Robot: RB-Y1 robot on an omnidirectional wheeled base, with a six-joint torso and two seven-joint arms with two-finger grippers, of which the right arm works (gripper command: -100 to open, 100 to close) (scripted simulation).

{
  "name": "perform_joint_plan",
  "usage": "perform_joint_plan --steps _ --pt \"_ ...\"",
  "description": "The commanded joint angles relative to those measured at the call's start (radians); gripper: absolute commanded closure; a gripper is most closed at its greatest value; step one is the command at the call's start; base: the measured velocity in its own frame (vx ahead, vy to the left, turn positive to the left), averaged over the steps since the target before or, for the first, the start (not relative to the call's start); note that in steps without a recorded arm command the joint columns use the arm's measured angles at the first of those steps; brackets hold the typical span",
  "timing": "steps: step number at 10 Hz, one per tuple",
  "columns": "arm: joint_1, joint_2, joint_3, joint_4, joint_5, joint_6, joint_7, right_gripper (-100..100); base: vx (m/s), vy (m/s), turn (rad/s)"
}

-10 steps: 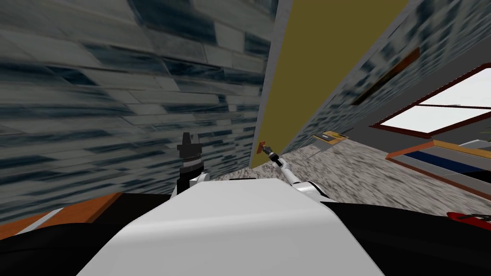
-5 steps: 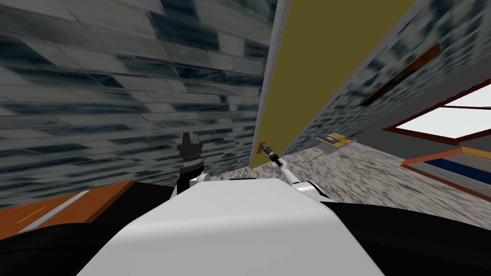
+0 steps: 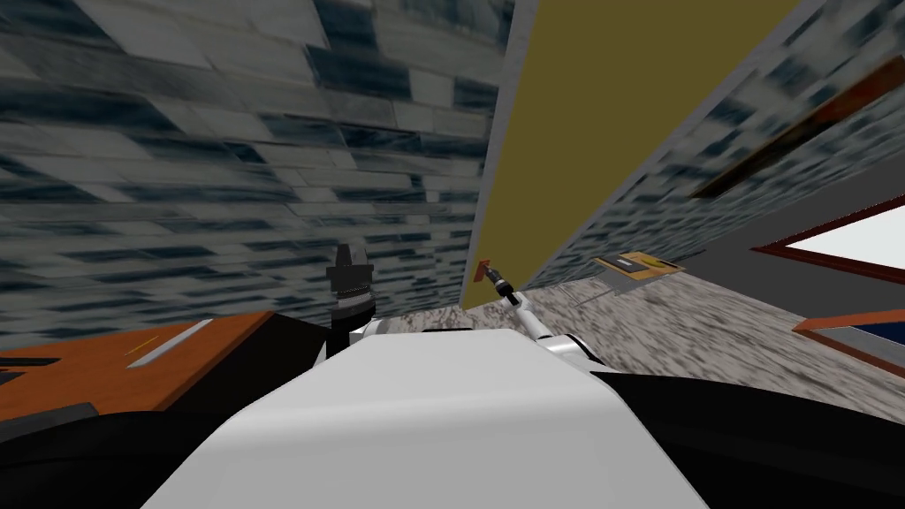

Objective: Pull the door open

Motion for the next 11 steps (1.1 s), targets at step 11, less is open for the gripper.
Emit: perform_joint_plan --steps 11 --pt "-0.027 0.016 -0.010 0.012 -0.214 0.041 -0.303 100 -0.075 -0.069 0.117"
